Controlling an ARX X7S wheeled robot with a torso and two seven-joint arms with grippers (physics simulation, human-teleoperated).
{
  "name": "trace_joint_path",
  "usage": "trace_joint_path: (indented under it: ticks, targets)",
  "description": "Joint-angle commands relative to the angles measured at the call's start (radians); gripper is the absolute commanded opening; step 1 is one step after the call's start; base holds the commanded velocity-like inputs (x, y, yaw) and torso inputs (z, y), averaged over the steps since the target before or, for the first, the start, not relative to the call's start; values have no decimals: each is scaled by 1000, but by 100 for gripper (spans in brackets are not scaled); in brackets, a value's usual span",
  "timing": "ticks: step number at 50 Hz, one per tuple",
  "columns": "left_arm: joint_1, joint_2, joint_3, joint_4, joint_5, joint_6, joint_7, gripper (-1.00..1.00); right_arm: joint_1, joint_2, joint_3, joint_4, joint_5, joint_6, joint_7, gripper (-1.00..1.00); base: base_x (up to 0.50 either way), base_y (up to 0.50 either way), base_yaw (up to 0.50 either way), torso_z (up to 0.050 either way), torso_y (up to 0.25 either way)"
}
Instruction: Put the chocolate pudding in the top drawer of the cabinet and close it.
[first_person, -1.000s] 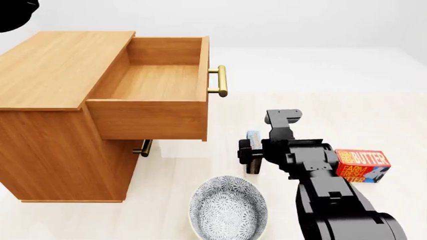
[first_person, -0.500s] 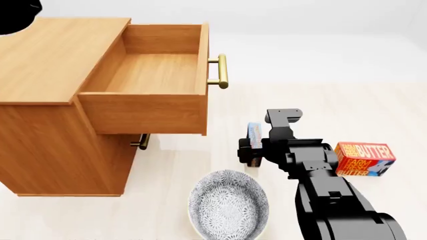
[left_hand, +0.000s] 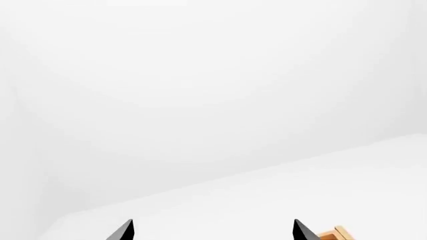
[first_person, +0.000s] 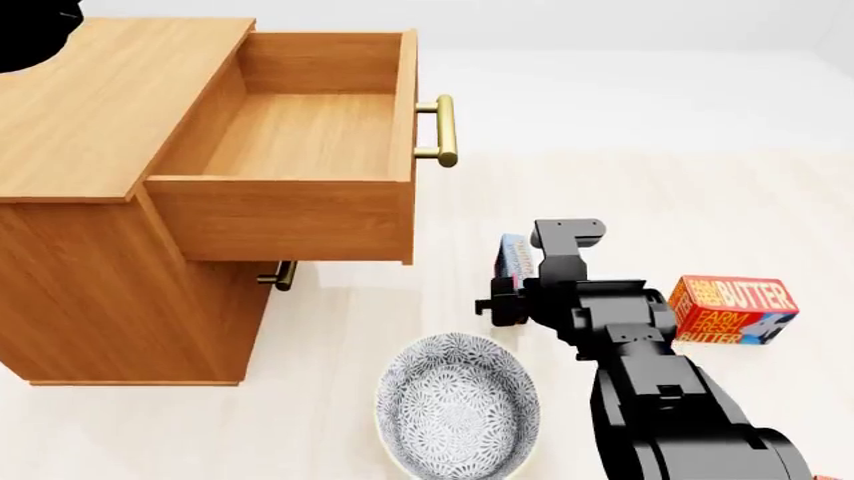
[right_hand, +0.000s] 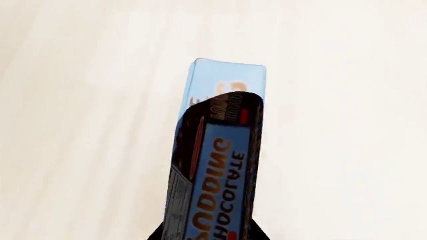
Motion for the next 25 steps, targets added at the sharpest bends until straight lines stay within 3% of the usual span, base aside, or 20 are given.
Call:
trace_joint_path:
  ticks: [1, 20, 25]
  targets:
    - [-5, -12, -6, 22, -1, -12, -10, 100, -1, 2, 5, 0, -2, -9, 12, -100, 0, 0, 0, 0, 0]
    - [-2, -8, -17, 16, 0, -16, -6, 100, 3, 5, 10, 0, -4, -17, 19, -100, 0, 0, 0, 0, 0]
    - [6, 2, -31, -8, -24, -19, -7, 100, 6, 6, 10, 0, -4, -17, 18, -100, 0, 0, 0, 0, 218]
